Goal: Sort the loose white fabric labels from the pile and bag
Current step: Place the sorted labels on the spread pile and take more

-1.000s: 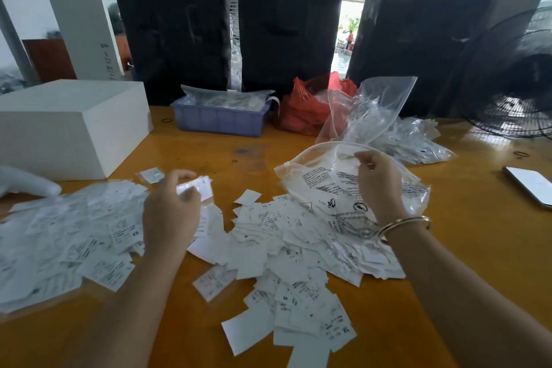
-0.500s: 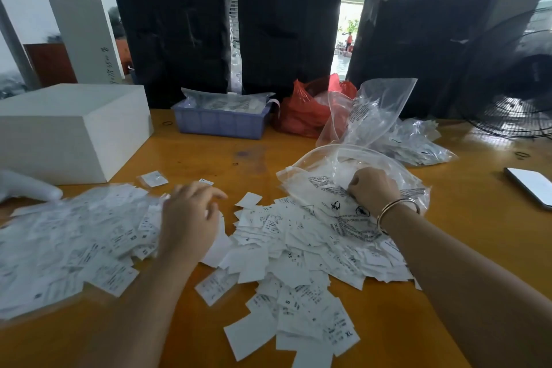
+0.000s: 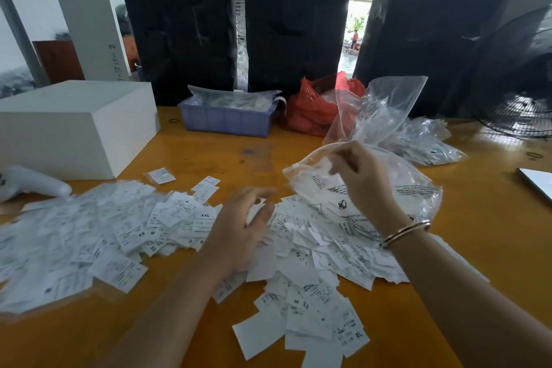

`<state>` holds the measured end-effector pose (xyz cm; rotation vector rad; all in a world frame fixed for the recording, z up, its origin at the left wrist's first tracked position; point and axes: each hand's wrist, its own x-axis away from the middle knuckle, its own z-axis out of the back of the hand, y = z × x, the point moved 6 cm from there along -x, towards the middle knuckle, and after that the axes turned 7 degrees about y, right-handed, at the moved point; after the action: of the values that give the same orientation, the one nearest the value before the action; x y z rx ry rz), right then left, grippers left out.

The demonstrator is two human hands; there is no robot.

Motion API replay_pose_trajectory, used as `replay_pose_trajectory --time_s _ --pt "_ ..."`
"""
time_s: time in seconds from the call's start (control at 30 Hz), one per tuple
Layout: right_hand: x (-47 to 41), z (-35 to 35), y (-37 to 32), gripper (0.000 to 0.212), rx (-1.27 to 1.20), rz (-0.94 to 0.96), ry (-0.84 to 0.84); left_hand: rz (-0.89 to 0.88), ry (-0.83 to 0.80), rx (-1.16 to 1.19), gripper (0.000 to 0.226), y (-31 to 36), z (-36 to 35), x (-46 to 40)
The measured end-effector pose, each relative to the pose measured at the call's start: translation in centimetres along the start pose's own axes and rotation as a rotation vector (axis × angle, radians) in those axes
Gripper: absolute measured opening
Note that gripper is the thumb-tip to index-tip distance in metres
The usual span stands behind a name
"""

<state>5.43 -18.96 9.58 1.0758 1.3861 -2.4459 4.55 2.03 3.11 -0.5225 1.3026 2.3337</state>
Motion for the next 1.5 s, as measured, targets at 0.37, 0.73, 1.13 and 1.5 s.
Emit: replay_pose_trajectory --time_s 0.37,0.73,1.13,1.5 --pt "5.8 -5.8 -1.2 0.016 -0.278 -0.127 -0.280 0.202 -0.017 0.263 0.021 -0.4 -0.1 -0.2" --pt "7.2 -8.5 -0.5 0.047 0.763 0.300 -0.472 0.323 0.277 0.203 0.003 -2.5 1.3 -0.1" --pt "7.7 -8.3 0.3 0.043 0.637 0.136 -0.501 0.373 0.328 0.224 0.019 -2.6 1.6 0.1" --pt "6.4 -7.6 1.0 0.015 0.410 -0.035 -0.435 0.404 0.315 0.306 0.020 -2.4 1.3 0.2"
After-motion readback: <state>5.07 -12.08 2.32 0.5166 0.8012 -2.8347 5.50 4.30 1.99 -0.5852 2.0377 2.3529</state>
